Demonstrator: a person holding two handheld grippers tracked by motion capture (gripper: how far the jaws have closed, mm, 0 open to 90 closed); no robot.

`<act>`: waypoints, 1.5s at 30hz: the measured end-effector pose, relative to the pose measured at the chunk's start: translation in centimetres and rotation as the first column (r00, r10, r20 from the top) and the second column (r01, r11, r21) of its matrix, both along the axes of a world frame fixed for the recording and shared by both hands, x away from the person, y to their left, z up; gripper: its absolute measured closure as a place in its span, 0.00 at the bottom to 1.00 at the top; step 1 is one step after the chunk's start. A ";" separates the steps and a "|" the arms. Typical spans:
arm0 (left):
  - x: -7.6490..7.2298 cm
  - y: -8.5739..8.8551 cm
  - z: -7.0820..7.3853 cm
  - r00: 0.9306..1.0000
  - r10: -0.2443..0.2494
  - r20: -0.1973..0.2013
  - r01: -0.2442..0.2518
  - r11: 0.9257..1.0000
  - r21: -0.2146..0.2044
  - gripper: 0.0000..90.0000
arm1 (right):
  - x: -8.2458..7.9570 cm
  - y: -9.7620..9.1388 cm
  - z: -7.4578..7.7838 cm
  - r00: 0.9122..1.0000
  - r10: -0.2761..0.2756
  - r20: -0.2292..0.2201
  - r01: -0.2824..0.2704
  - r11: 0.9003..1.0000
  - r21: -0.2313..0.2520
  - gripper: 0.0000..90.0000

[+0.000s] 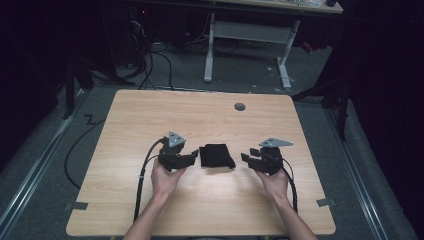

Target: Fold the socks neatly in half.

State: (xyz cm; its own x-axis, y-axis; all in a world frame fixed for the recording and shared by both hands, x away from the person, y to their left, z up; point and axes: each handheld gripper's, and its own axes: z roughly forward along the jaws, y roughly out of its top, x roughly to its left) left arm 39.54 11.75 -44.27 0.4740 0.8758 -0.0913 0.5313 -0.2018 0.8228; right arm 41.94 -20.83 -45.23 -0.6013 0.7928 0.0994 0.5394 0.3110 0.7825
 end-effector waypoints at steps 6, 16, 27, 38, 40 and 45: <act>-0.7 1.3 0.2 1.000 0.016 0.010 -0.015 1.000 -0.011 0.44 | -0.4 -1.1 0.3 1.000 -0.015 0.009 0.015 1.000 -0.003 0.57; -1.8 3.6 -0.2 0.998 0.055 0.005 -0.055 0.998 -0.033 0.43 | -0.8 -3.3 0.4 0.999 -0.049 -0.007 0.049 0.998 0.032 0.58; -2.9 5.6 -0.2 0.995 0.096 0.012 -0.096 0.995 -0.023 0.42 | -1.6 -5.0 0.6 0.997 -0.071 0.013 0.071 0.996 0.047 0.58; -4.0 7.1 -2.0 0.992 0.121 -0.034 -0.122 0.992 -0.038 0.42 | -2.3 -6.4 -0.3 0.996 -0.091 -0.003 0.091 0.995 0.038 0.59; -4.2 7.3 -2.3 0.991 0.125 -0.040 -0.127 0.991 -0.040 0.42 | -2.4 -6.6 -0.5 0.995 -0.099 -0.008 0.099 0.994 0.040 0.59; -4.5 8.0 -2.9 0.988 0.142 -0.059 -0.145 0.988 -0.055 0.42 | -2.6 -7.2 -1.1 0.993 -0.114 -0.017 0.115 0.993 0.035 0.59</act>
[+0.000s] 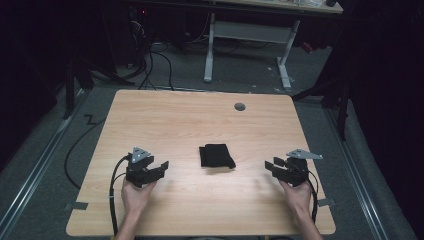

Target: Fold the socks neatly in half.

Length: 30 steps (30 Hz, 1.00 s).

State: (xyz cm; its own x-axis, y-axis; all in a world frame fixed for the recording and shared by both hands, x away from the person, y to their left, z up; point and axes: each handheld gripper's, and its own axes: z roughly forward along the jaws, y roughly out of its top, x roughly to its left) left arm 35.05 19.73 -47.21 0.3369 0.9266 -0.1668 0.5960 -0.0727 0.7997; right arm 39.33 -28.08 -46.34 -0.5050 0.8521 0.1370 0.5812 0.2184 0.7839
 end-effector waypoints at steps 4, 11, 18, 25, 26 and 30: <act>-0.2 0.5 -0.3 1.000 0.008 -0.013 -0.008 1.000 0.000 0.42 | -0.3 -0.5 -0.3 1.000 -0.011 -0.010 0.011 1.000 -0.004 0.59; -0.5 1.5 -1.2 0.998 0.041 -0.039 -0.041 0.999 0.008 0.41 | -0.6 -1.4 -0.9 0.999 -0.036 -0.020 0.036 0.999 -0.022 0.59; -0.6 2.4 -2.3 0.995 0.071 -0.071 -0.069 0.997 0.035 0.41 | -0.7 -2.3 -1.4 0.998 -0.062 -0.031 0.061 0.997 -0.041 0.59; -0.4 3.2 -3.2 0.990 0.112 -0.087 -0.107 0.992 0.060 0.41 | -0.5 -2.9 -2.0 0.996 -0.080 -0.051 0.076 0.995 -0.068 0.59; -0.3 3.3 -3.2 0.989 0.117 -0.085 -0.112 0.992 0.060 0.41 | -0.5 -2.9 -2.2 0.995 -0.083 -0.056 0.079 0.994 -0.073 0.59; -0.3 3.4 -3.2 0.989 0.127 -0.077 -0.121 0.990 0.076 0.41 | -0.4 -3.1 -2.3 0.994 -0.097 -0.054 0.092 0.992 -0.088 0.59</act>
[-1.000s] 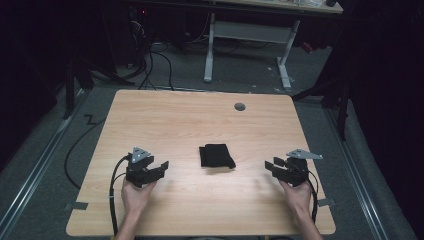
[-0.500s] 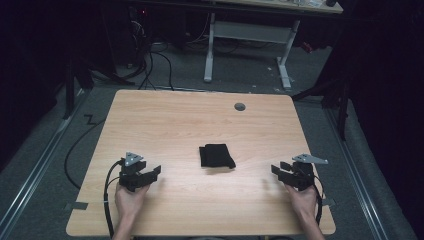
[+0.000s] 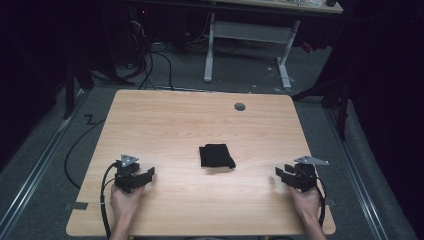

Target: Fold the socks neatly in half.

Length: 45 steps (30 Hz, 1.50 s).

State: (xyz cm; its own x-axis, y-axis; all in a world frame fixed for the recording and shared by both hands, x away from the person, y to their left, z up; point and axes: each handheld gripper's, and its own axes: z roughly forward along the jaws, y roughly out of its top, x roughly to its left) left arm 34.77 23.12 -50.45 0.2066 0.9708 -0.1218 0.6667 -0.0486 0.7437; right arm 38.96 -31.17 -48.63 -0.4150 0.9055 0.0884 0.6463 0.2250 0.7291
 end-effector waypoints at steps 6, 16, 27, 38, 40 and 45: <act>0.1 0.1 -0.2 1.000 0.020 0.016 -0.021 0.999 0.026 0.41 | 0.4 0.1 -0.5 1.000 -0.011 -0.001 0.011 0.999 -0.032 0.58; 0.2 -0.5 -0.4 0.999 0.010 0.039 -0.014 0.995 0.100 0.39 | 0.8 -0.1 -1.0 0.999 -0.036 0.003 0.036 0.997 -0.073 0.56; 0.2 -0.6 -0.5 0.999 0.005 0.039 -0.009 0.994 0.112 0.37 | 0.6 -1.2 -2.0 0.994 -0.085 0.066 0.091 0.992 -0.089 0.48; 0.2 -0.5 -0.5 0.999 0.007 0.034 -0.011 0.994 0.106 0.34 | 0.5 -1.2 -2.0 0.993 -0.106 0.059 0.111 0.990 -0.089 0.40; 0.2 -0.5 -0.5 0.999 0.005 0.034 -0.009 0.994 0.109 0.33 | 0.5 -1.2 -2.0 0.993 -0.106 0.059 0.111 0.990 -0.089 0.40; 0.2 -0.5 -0.5 0.999 0.005 0.033 -0.009 0.994 0.109 0.33 | 0.5 -1.2 -2.0 0.993 -0.107 0.059 0.112 0.990 -0.089 0.40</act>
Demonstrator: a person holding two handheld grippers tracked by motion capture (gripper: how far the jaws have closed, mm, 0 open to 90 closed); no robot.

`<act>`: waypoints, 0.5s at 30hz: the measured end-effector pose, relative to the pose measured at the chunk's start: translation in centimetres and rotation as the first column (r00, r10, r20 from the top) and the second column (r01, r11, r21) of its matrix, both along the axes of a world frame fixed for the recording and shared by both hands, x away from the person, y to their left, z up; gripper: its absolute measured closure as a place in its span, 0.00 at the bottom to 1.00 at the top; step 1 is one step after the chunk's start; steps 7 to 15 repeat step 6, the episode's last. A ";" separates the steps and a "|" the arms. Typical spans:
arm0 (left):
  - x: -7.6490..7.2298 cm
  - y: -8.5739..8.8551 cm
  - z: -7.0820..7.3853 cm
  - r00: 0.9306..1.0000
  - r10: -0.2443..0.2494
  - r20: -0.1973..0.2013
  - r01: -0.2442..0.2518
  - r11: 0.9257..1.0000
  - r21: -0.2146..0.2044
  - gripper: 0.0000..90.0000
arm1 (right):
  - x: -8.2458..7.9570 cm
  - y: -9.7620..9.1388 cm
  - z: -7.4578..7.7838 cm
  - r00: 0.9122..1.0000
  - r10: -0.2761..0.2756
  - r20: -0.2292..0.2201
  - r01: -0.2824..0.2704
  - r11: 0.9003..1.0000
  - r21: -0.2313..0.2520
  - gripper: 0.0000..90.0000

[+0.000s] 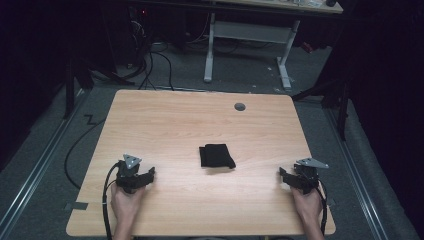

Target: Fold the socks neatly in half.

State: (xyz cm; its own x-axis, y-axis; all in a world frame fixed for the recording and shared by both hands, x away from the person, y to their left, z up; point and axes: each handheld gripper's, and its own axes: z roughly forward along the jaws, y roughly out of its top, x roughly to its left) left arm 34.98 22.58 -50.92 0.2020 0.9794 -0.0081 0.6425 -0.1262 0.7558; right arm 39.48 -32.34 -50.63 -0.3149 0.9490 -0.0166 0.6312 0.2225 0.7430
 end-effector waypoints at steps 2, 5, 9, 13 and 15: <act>0.0 0.0 0.0 1.000 0.000 0.000 0.000 1.000 0.001 0.33 | 0.0 0.0 0.0 1.000 0.000 0.000 0.000 1.000 0.000 0.40; 0.0 0.0 0.0 1.000 -0.001 0.000 0.001 1.000 -0.001 0.33 | 0.0 0.0 0.0 1.000 0.000 0.000 0.000 1.000 0.000 0.40; 0.0 0.0 0.0 1.000 -0.001 0.000 0.001 1.000 0.000 0.33 | 0.0 0.0 0.0 1.000 0.000 0.000 0.000 1.000 0.000 0.40; 0.0 0.0 0.0 1.000 -0.001 0.000 0.001 1.000 0.000 0.33 | 0.0 0.0 0.0 1.000 0.000 0.000 0.000 1.000 0.000 0.40; 0.0 0.0 0.0 1.000 -0.001 0.000 0.001 1.000 0.000 0.33 | 0.0 0.0 0.0 1.000 0.000 0.000 0.000 1.000 0.000 0.40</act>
